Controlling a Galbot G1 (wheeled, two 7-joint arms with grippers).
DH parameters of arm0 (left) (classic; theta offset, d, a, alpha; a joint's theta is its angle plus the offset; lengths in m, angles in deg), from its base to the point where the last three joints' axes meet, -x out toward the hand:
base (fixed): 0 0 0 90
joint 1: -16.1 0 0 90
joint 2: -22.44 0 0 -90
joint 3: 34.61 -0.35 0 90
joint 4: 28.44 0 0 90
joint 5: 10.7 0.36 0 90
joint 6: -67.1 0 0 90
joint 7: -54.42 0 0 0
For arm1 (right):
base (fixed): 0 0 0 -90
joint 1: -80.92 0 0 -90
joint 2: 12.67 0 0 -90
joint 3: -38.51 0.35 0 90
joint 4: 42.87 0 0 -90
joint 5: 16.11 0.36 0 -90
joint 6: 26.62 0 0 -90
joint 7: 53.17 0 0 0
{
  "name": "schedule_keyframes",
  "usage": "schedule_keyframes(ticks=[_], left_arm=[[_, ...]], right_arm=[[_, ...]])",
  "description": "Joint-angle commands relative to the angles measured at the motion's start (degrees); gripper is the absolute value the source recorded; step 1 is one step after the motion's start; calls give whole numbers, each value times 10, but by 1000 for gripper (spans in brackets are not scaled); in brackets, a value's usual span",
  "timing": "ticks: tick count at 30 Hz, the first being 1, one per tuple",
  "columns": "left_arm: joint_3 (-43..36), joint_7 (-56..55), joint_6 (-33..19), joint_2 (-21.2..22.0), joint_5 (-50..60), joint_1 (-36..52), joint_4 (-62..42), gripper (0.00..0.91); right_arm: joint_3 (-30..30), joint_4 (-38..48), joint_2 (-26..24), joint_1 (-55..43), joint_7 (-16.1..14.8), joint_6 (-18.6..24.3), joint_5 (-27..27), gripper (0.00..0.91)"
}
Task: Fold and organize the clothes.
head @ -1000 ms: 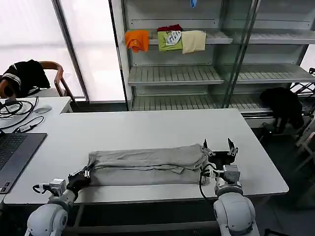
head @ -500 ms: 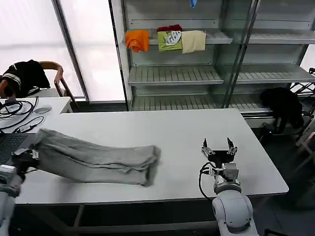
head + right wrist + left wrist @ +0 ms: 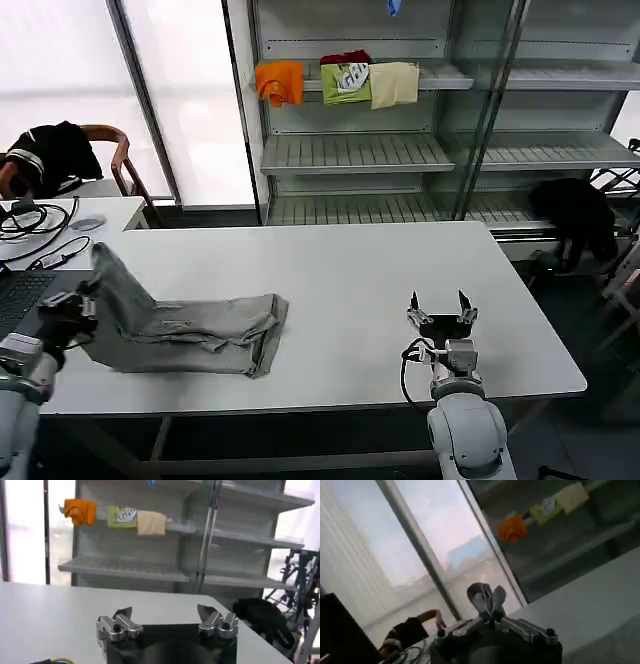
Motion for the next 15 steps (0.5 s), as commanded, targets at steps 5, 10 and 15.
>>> schedule_keyframes(ticks=[5, 10, 15], left_arm=[[-250, -65, 89, 79, 6, 17, 75, 0], [-274, -66, 82, 80, 36, 11, 56, 10], [-295, -80, 85, 89, 36, 21, 39, 10]], right_arm=[[8, 14, 0, 11, 15, 23, 4, 907], [5, 21, 5, 5, 25, 31, 9, 907], [0, 25, 7, 1, 28, 32, 8, 907]])
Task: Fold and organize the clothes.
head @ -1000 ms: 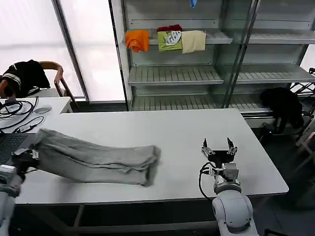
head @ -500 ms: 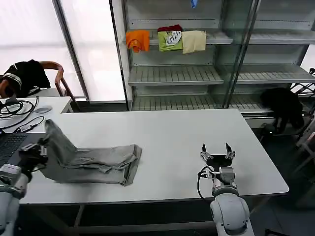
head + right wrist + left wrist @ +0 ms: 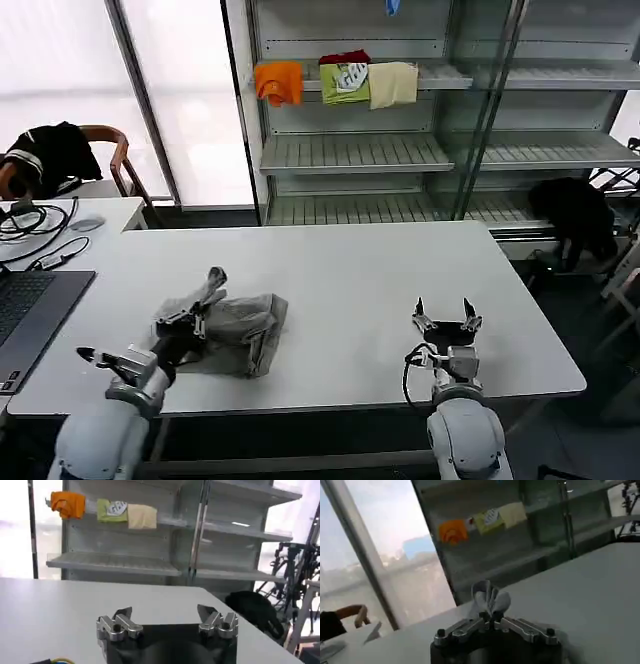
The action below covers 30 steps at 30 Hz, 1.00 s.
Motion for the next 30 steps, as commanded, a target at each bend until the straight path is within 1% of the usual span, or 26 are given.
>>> schedule_keyframes(ticks=[1, 4, 5, 6, 10, 12, 13, 14, 15, 16, 19, 22, 25, 26, 28, 29, 30], left_arm=[[-103, -29, 24, 29, 21, 14, -9, 10], [-114, -31, 25, 33, 27, 19, -18, 20], [-118, -33, 25, 36, 29, 20, -21, 715], [-124, -39, 28, 38, 33, 22, -28, 907], [-133, -51, 19, 51, 26, 24, -36, 907], [-136, -64, 13, 55, -10, 25, -21, 907], [-137, -69, 15, 56, -54, 25, -5, 907], [-136, -69, 27, 56, -92, 24, 7, 907], [-136, -73, 36, 56, -152, 22, 48, 907], [-137, -77, 36, 54, -188, 21, 71, 907], [-132, -83, 36, 51, -225, 23, 115, 907], [-88, -86, 36, 43, -213, 18, 119, 907], [-26, -87, 36, 32, -184, 13, 75, 907], [5, -82, 34, 26, -173, 9, 55, 907], [68, -60, -2, 13, -154, 4, -17, 907], [101, -45, -22, 0, -148, 3, -38, 907], [124, -32, -34, -10, -149, 2, -80, 907]], right_arm=[[-1, 6, 1, 0, 7, 7, 1, 907], [-2, 6, 0, -1, 6, 7, 0, 907], [-2, 6, 0, -1, 5, 7, 0, 907], [-2, 6, 0, -1, 4, 7, 0, 907], [-2, 8, 0, 0, 2, 9, -1, 907], [-3, 10, 0, 0, 1, 10, -2, 907], [-3, 11, 0, -1, 0, 10, -3, 907], [-4, 12, 0, -1, 0, 10, -4, 907], [-4, 14, 1, -1, -1, 11, -5, 907], [-5, 15, 1, -1, -1, 11, -5, 907], [-8, 22, 4, -2, -1, 14, -8, 907], [-10, 25, 7, -2, -2, 15, -10, 907], [-11, 24, 6, -2, -3, 16, -10, 907], [-10, 23, 6, -2, -4, 16, -10, 907], [-8, 21, 5, -1, -6, 16, -10, 907], [-7, 20, 4, -1, -6, 16, -9, 907], [-6, 20, 2, -1, -7, 16, -9, 907]])
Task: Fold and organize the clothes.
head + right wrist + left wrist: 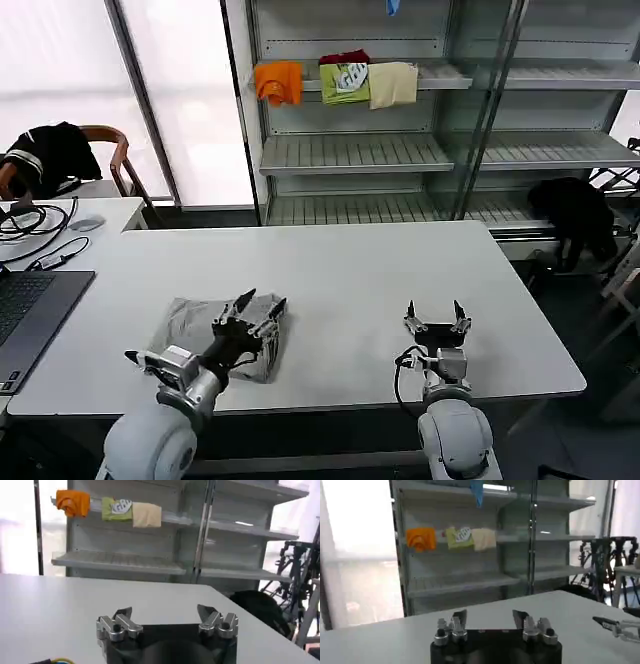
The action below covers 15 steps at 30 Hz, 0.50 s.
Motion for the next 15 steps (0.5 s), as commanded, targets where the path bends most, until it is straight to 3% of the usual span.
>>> schedule_keyframes(ticks=[1, 6, 15], left_arm=[[226, 56, -70, -55, -23, -12, -170, 907], [251, 83, -81, -86, -51, -16, -266, 907], [226, 85, -66, -70, -57, -7, -304, 907]], right_arm=[[3, 0, -3, 1, -2, 1, 0, 907], [1, 7, -3, -1, -3, 1, -3, 907], [-1, 7, -1, -1, -5, 0, -8, 907]])
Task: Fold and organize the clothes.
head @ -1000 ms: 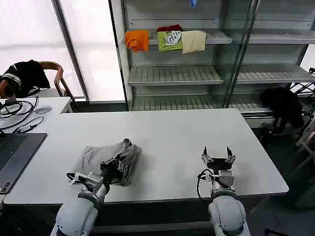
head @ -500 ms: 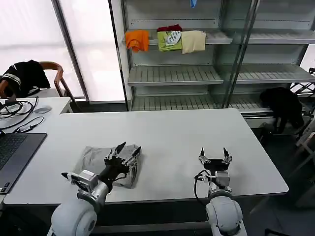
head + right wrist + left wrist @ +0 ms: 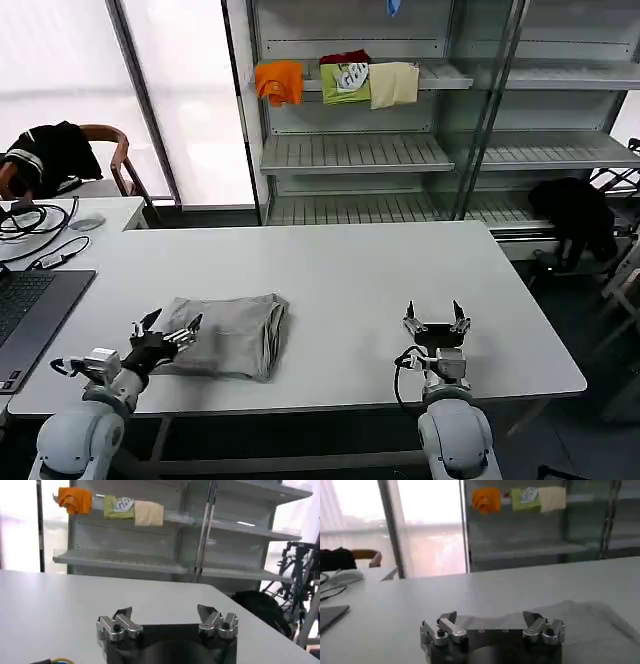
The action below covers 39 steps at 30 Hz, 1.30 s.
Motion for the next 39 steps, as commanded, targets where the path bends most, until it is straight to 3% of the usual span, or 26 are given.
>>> schedule_keyframes(ticks=[1, 3, 5, 7, 8, 19, 30, 32, 35, 39], left_arm=[[55, 27, -15, -15, -28, 8, -123, 826], [53, 25, -9, -14, -44, 10, -123, 715], [52, 26, -5, -12, -55, 12, -121, 514], [51, 27, -2, -11, -62, 12, -118, 60], [50, 27, 2, -8, -65, 12, -116, 20], [40, 27, 46, 3, -148, 12, -97, 20], [36, 5, 43, 13, -216, 15, -81, 10], [41, -4, 20, 13, -192, 14, -77, 10], [58, 22, -64, 4, -4, 6, -73, 0], [126, 38, -77, -21, 64, 13, -41, 0]], right_arm=[[2, 1, -2, 3, -3, 0, -2, 907], [4, 1, -3, 5, -3, 1, -2, 907], [5, 3, -4, 6, -4, 3, -2, 907], [5, 4, -4, 7, -4, 4, -2, 907], [5, 4, -4, 7, -4, 4, -2, 907], [3, 5, -2, 8, -3, 10, -6, 907], [5, 1, -4, 13, -2, 15, -9, 907], [5, 0, -4, 12, -2, 15, -10, 907], [5, 0, -6, 12, -4, 16, -10, 907], [6, 8, -11, 13, -5, 22, -11, 907]])
